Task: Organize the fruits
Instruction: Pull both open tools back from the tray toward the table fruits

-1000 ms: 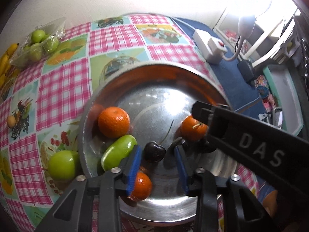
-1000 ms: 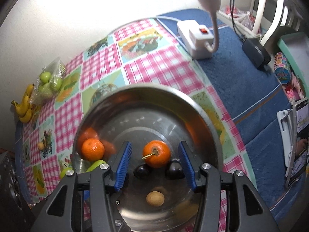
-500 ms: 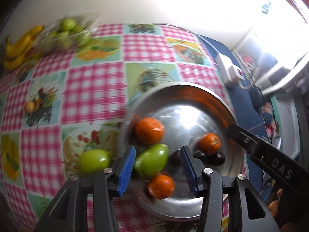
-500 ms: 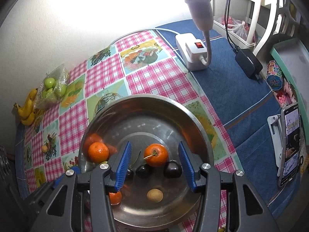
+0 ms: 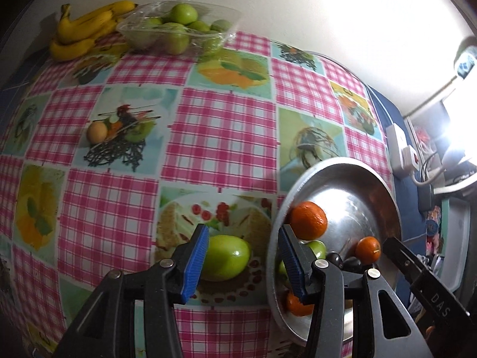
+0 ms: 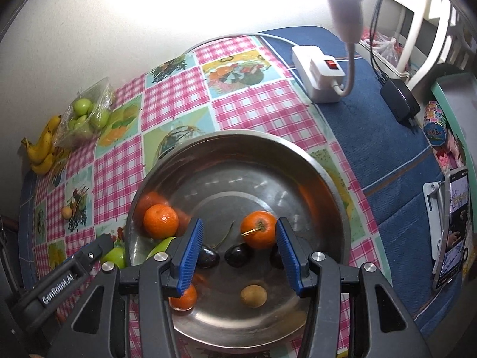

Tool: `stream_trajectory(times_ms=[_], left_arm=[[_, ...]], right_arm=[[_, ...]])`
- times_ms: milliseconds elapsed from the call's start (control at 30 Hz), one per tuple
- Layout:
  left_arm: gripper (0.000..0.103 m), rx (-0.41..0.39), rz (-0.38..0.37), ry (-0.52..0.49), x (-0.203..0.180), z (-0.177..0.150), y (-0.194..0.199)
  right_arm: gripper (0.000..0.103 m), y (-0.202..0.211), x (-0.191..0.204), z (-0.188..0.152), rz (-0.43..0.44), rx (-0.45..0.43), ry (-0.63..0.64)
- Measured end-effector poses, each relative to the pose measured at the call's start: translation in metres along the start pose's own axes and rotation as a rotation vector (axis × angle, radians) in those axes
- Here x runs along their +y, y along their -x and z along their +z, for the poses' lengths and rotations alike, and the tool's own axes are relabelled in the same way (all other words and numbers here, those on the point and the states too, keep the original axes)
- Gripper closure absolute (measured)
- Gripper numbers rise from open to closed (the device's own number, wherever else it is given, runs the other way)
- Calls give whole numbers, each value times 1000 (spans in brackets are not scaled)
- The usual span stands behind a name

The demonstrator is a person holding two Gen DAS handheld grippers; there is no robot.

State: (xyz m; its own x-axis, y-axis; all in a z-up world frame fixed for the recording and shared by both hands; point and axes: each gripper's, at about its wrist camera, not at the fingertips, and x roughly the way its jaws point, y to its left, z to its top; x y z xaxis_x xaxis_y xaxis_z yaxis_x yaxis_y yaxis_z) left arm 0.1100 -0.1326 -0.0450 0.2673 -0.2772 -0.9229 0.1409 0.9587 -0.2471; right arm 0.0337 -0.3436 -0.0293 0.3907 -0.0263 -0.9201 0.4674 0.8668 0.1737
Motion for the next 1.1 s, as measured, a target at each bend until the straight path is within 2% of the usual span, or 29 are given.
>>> stream_trajectory(times_ms=[400,500,567,700,800,967,1033,1100], left_arm=[[50,-5,10,31,14,3,3],[42,1,24,35,16,3,1],[41,3,39,37,17,3,1],[35,4,64,42,20,3,-1],[25,-3,82,50,23,3,-2],[17,-15,109,62,28,3,-2],[11,-18,115,67,29,4,-3],[8,-24,121,70,31,4,-2]], right_arm=[[51,-4,18,-3,5,12,50],[51,-9,18,-3,-5,22,50],[51,-11,17,-3,-12,29,48],[39,-17,16,-4,-24,35,51],[35,-20,16,-4,-24,35,52],[29,-24,17,-5,-23,36,57],[21,-25,17,-5,-23,35,59],[20,-25,18,-5,-23,32,61]])
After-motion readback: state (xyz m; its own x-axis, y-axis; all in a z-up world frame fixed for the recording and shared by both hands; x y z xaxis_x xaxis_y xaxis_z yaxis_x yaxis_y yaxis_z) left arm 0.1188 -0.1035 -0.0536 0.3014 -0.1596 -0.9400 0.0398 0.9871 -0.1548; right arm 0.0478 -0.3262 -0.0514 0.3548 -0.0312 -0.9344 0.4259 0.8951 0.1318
